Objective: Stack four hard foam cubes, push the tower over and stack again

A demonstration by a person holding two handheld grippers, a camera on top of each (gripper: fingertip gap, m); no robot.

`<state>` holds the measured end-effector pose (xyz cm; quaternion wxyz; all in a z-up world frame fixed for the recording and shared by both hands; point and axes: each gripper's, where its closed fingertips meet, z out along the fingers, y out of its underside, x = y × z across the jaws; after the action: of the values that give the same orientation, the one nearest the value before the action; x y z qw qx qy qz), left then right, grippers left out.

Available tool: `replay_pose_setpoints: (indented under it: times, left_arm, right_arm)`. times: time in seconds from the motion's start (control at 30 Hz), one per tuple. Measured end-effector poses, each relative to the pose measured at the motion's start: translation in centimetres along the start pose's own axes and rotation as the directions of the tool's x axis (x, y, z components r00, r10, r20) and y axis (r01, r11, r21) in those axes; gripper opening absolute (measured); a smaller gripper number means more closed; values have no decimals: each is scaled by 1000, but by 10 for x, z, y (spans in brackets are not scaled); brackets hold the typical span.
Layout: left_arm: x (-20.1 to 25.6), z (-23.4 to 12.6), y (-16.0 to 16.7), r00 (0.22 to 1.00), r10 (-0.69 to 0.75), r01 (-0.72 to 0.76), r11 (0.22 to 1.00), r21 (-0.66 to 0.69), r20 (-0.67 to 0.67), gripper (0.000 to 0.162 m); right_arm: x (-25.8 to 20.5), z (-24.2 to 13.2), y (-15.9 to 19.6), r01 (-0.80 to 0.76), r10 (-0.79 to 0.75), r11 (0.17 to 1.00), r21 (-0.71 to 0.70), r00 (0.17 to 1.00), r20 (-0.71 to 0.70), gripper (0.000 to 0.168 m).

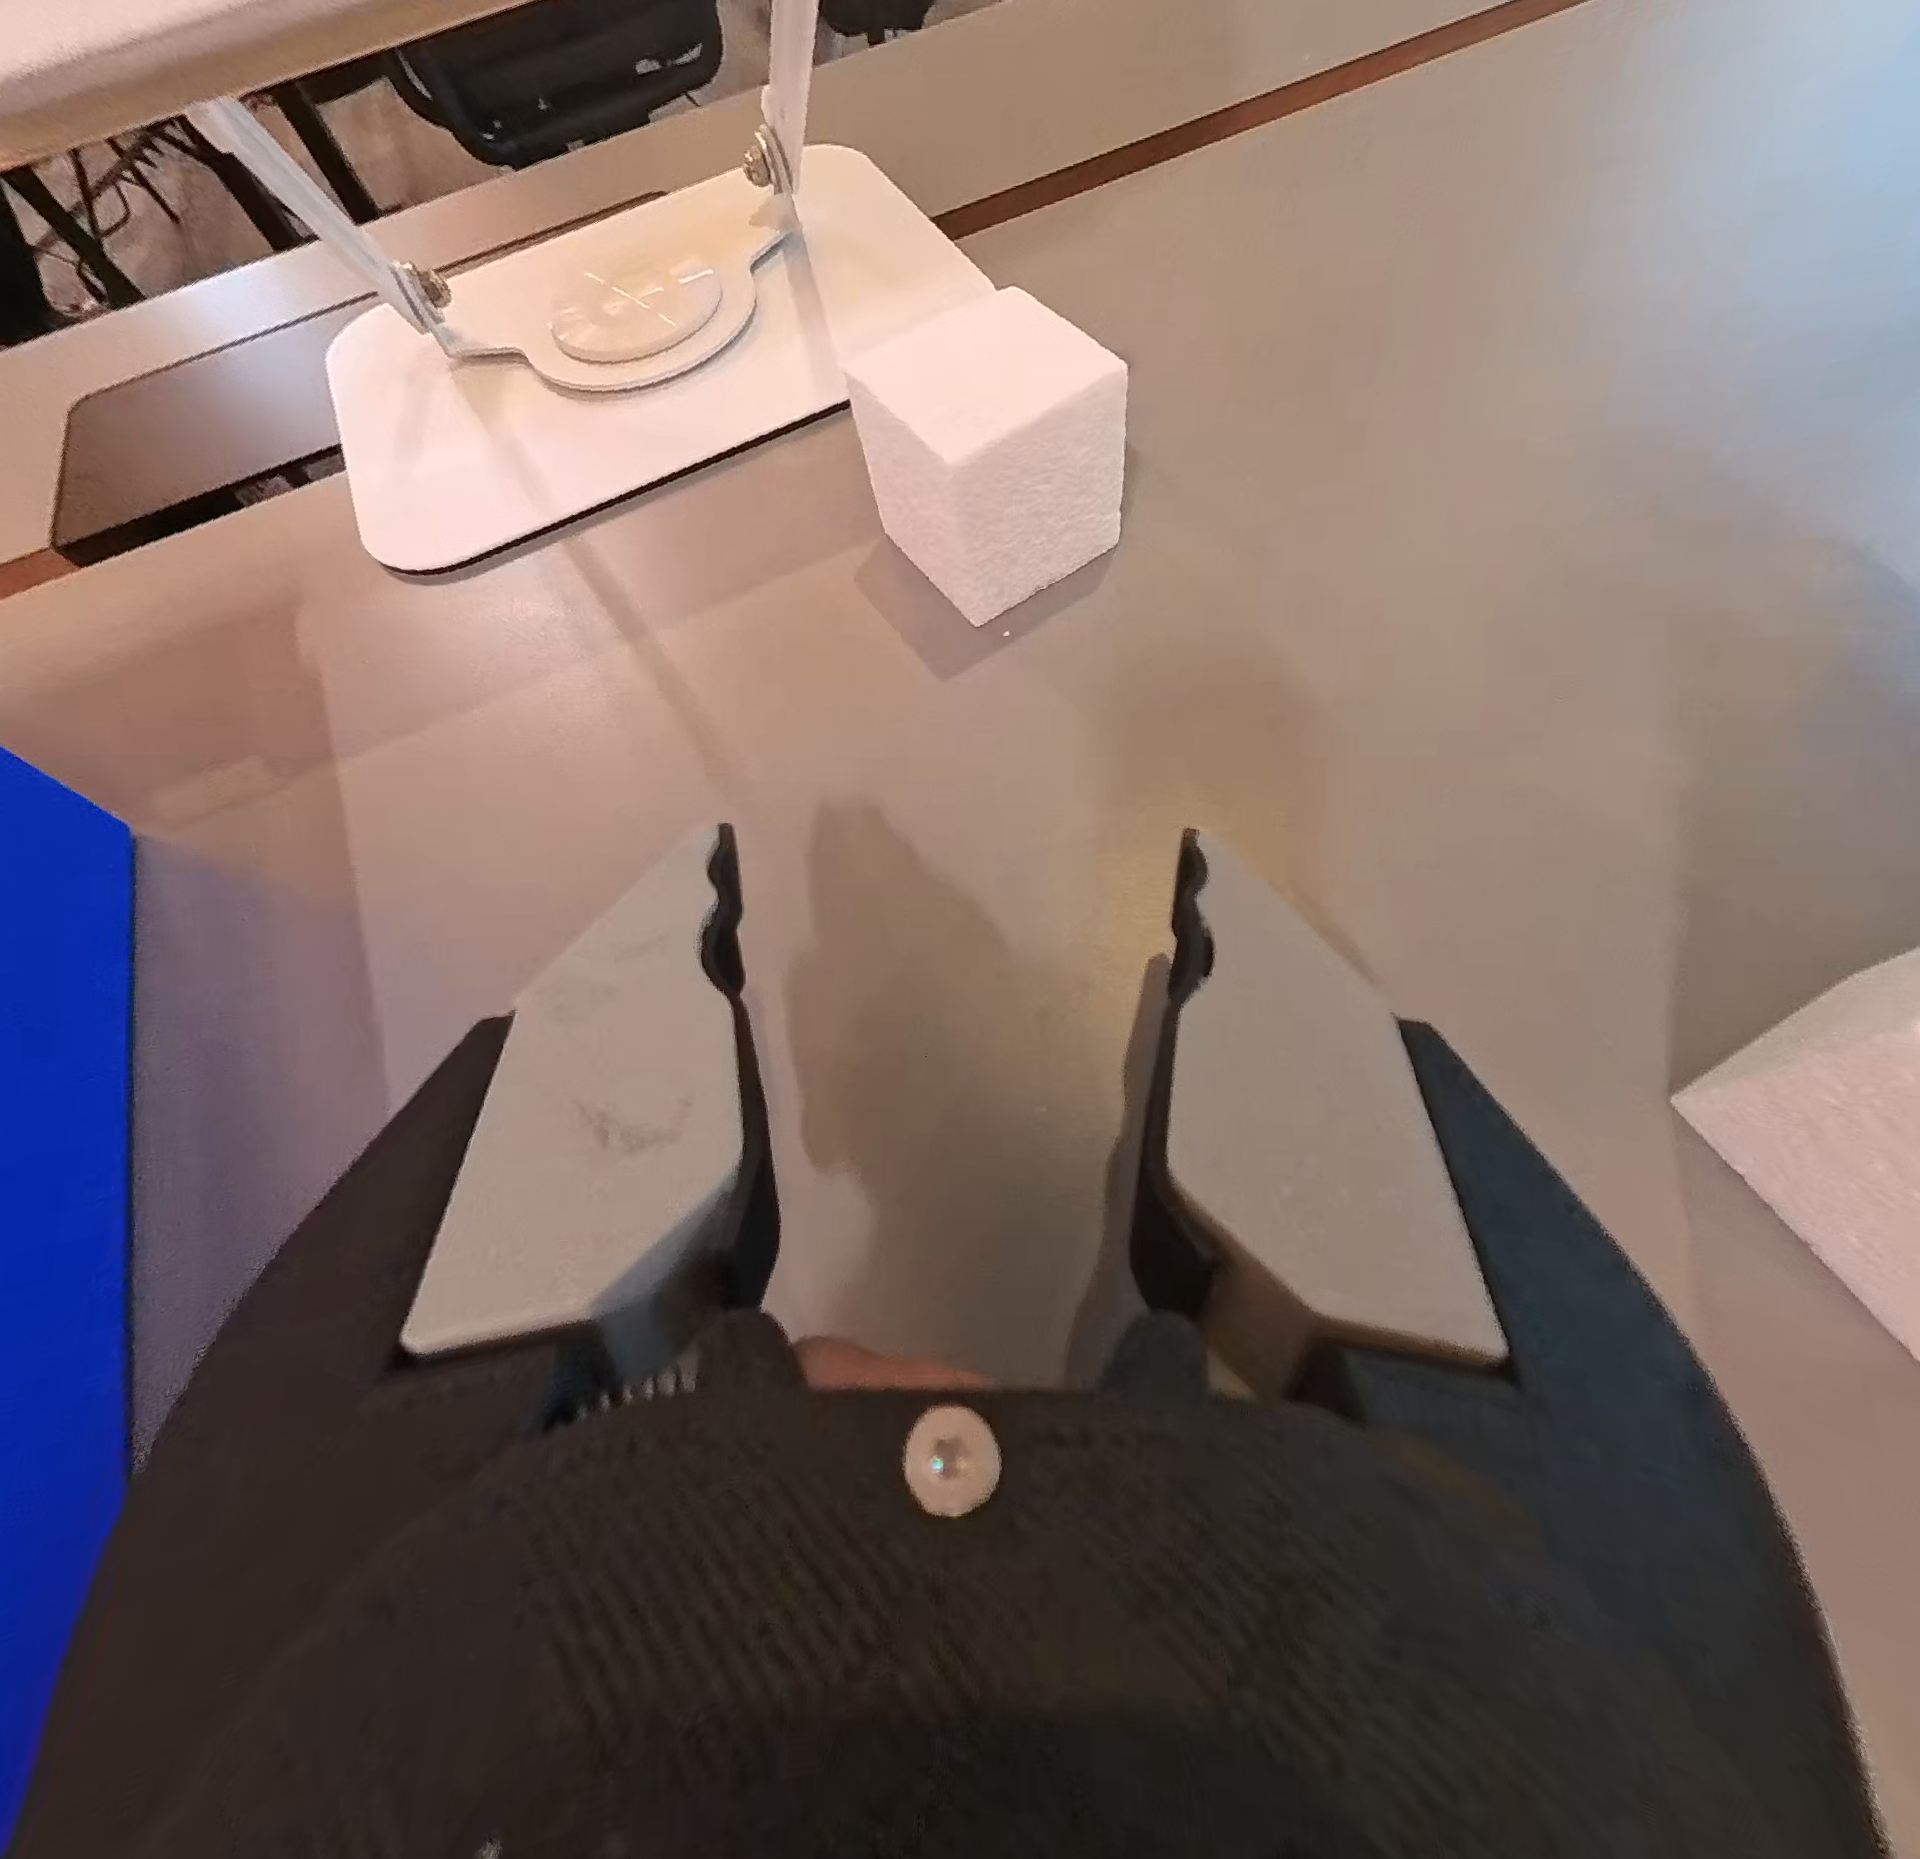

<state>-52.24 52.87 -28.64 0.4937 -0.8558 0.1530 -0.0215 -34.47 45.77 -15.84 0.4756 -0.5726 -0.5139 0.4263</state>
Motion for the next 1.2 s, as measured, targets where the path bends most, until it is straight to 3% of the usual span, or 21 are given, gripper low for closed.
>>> replay_pose_setpoints:
  times: [0.13,0.23,0.3,0.4,0.53,0.67,0.8,1.03,1.2]
  left_arm:
    - [6,0,1,999,9,-10,1000,-3,-43,83]
    - [8,1,1,998,2,-2,1000,-5,-70,82]
    - [9,2,2,996,-12,11,1000,-14,-92,84]
    - [9,2,3,995,-19,18,1000,-18,-101,85]
    - [11,2,-2,996,32,-31,999,11,-80,85]
    - [12,17,-14,987,136,-133,990,39,-91,85]
    - [17,40,-30,935,288,-279,958,72,-208,85]
    - [7,81,-63,875,275,-289,957,26,-399,87]
    - [12,108,-62,830,299,-356,934,-33,-470,84]
  right_arm:
    - [41,-20,41,-80,83,996,24,981,-178,64]
    - [66,-28,54,2,-7,1000,-20,957,-290,57]
    - [77,-30,66,-47,31,998,-43,951,-309,58]
    - [94,-29,95,-170,103,974,-152,922,-373,66]
    - [106,-34,121,-159,-7,938,-308,879,-477,66]
    - [102,-26,125,-146,-34,928,-342,882,-470,64]
    - [97,-17,136,-145,-35,915,-378,902,-430,63]
    - [92,-10,142,-144,-22,908,-394,921,-388,62]
    - [91,-11,138,-144,-11,915,-376,925,-381,60]
